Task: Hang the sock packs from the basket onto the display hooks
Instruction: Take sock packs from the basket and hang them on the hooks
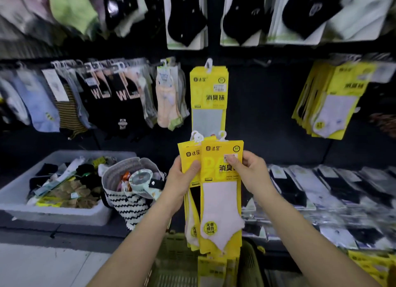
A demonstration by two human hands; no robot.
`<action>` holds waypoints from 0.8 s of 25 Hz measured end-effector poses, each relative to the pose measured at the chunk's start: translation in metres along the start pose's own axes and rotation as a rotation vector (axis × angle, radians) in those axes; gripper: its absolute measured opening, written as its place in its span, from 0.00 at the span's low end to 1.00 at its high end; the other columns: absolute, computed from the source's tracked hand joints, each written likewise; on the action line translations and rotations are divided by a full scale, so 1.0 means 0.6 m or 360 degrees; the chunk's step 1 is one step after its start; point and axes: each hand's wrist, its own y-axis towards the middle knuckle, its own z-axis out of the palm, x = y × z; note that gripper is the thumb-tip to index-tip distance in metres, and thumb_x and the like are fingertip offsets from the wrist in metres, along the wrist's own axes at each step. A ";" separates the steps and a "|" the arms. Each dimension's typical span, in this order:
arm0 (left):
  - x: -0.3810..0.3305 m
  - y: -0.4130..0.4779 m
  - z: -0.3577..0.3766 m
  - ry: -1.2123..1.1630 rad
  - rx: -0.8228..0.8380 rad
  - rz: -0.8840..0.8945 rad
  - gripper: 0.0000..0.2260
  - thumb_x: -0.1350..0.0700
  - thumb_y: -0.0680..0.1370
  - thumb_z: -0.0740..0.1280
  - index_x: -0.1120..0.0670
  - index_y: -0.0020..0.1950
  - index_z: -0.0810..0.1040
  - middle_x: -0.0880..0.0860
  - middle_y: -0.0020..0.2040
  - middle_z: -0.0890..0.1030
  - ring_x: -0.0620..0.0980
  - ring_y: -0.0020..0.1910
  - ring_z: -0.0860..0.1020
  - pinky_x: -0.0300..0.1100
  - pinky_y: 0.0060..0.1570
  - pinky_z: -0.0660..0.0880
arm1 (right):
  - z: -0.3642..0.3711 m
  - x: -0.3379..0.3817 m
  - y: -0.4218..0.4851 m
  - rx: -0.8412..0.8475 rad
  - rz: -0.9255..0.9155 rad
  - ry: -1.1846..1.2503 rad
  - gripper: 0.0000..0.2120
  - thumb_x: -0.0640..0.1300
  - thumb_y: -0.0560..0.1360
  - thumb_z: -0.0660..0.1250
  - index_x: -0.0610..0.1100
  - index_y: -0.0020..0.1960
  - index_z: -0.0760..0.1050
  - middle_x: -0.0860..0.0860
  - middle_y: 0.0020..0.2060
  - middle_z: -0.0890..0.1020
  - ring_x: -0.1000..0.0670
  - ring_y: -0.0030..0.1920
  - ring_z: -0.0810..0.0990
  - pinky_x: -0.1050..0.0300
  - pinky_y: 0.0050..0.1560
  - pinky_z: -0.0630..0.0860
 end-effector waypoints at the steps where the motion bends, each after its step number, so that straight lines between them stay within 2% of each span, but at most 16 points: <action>1: -0.017 0.016 0.002 0.0022 -0.0014 0.0062 0.17 0.47 0.67 0.70 0.48 0.53 0.74 0.45 0.48 0.84 0.44 0.47 0.83 0.36 0.41 0.79 | -0.001 0.015 0.016 -0.0064 0.0005 0.0053 0.03 0.43 0.74 0.68 0.50 0.42 0.79 0.54 0.38 0.85 0.56 0.40 0.83 0.62 0.40 0.79; 3: -0.051 0.048 0.002 0.0068 -0.0070 0.0163 0.12 0.49 0.70 0.70 0.46 0.51 0.75 0.42 0.44 0.84 0.41 0.43 0.83 0.33 0.37 0.78 | -0.003 0.042 0.051 -0.0146 0.0033 0.0110 0.02 0.43 0.75 0.67 0.47 0.45 0.79 0.50 0.42 0.85 0.52 0.43 0.84 0.57 0.43 0.80; 6: -0.092 0.084 -0.013 0.0122 -0.0168 0.0286 0.07 0.50 0.73 0.69 0.44 0.50 0.75 0.39 0.43 0.84 0.39 0.43 0.82 0.33 0.37 0.77 | 0.005 0.081 0.102 -0.0198 -0.0002 0.0075 0.04 0.44 0.76 0.65 0.45 0.47 0.78 0.49 0.45 0.84 0.51 0.44 0.83 0.58 0.42 0.79; 9: -0.128 0.107 -0.044 0.0131 -0.0321 0.0373 0.06 0.49 0.74 0.69 0.44 0.50 0.76 0.44 0.48 0.83 0.44 0.48 0.82 0.41 0.46 0.78 | 0.020 0.119 0.153 -0.0297 -0.0075 0.0030 0.05 0.44 0.77 0.65 0.44 0.49 0.77 0.47 0.47 0.83 0.48 0.47 0.82 0.52 0.48 0.79; 12: -0.150 0.119 -0.079 0.0206 -0.0442 0.0446 0.06 0.47 0.74 0.68 0.44 0.49 0.74 0.45 0.52 0.81 0.45 0.50 0.80 0.45 0.50 0.76 | 0.042 0.143 0.193 -0.0327 -0.0105 -0.0111 0.08 0.45 0.77 0.64 0.41 0.51 0.77 0.46 0.48 0.82 0.47 0.48 0.81 0.48 0.52 0.79; 17: -0.167 0.115 -0.112 0.0206 -0.0485 0.0486 0.06 0.48 0.73 0.68 0.44 0.48 0.74 0.43 0.46 0.82 0.41 0.46 0.81 0.39 0.42 0.76 | 0.075 0.150 0.222 -0.0322 -0.0147 -0.0197 0.09 0.47 0.76 0.65 0.41 0.50 0.76 0.46 0.47 0.82 0.46 0.48 0.81 0.44 0.53 0.78; 20: -0.173 0.110 -0.121 0.0208 -0.0468 0.0482 0.06 0.48 0.73 0.69 0.44 0.49 0.75 0.44 0.48 0.82 0.43 0.46 0.81 0.42 0.45 0.77 | 0.083 0.139 0.230 -0.0355 -0.0140 -0.0256 0.10 0.48 0.76 0.65 0.41 0.49 0.75 0.45 0.47 0.81 0.45 0.48 0.80 0.44 0.51 0.78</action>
